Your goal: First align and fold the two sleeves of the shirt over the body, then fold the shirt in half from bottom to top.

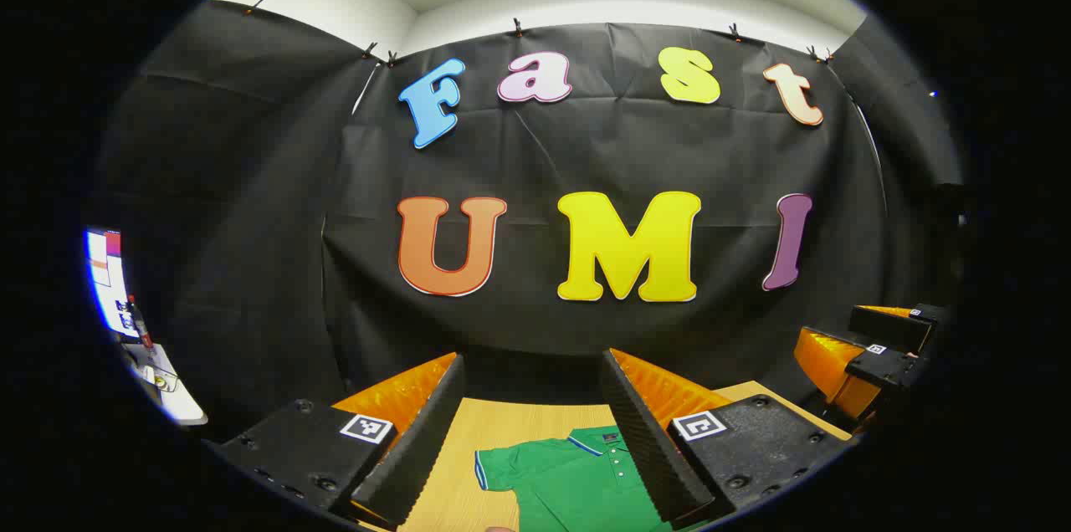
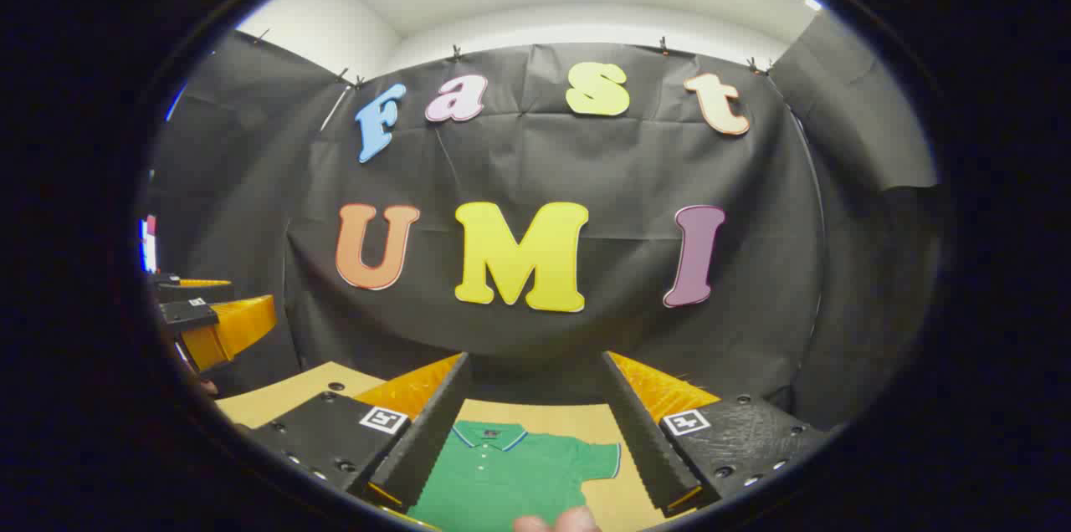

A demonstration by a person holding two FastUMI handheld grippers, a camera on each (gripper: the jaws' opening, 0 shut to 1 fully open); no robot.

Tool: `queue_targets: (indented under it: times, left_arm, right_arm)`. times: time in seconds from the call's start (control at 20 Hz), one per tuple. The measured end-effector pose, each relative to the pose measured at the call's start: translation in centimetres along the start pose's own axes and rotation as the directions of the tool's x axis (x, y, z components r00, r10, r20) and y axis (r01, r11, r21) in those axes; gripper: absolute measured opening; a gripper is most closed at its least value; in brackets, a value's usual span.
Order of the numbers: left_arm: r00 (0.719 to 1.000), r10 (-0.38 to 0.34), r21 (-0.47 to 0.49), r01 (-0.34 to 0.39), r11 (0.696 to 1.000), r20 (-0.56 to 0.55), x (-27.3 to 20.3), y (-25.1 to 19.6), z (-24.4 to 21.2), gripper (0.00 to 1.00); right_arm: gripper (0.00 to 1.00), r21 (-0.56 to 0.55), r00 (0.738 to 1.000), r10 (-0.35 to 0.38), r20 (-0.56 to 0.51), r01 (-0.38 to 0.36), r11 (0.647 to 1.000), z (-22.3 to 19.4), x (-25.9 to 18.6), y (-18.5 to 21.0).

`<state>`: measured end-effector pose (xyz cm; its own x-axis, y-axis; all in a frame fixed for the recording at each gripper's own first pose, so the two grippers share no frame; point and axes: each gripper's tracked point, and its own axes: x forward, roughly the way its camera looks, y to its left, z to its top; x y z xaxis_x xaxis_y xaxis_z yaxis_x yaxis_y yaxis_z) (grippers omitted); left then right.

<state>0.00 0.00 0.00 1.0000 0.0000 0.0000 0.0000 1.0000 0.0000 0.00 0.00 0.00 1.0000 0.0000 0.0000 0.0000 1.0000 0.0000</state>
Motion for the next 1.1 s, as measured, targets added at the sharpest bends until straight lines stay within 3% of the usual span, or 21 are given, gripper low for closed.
queue_targets:
  times: [0.6, 1.1]
  left_arm:
    - [0.999, -0.044, -0.012, 0.044, 0.999, -0.012, 1.2, -2.6, -0.2, 1.00]
    - [0.999, -0.032, -0.009, 0.031, 0.999, -0.020, 2.8, -3.2, -0.8, 1.00]
  right_arm:
    - [0.95, -0.027, 0.998, -0.054, -0.023, 0.053, 0.998, -0.2, 0.4, -3.2]
    - [0.96, -0.045, 0.989, -0.071, -0.131, 0.066, 0.997, -3.5, 2.5, -4.9]
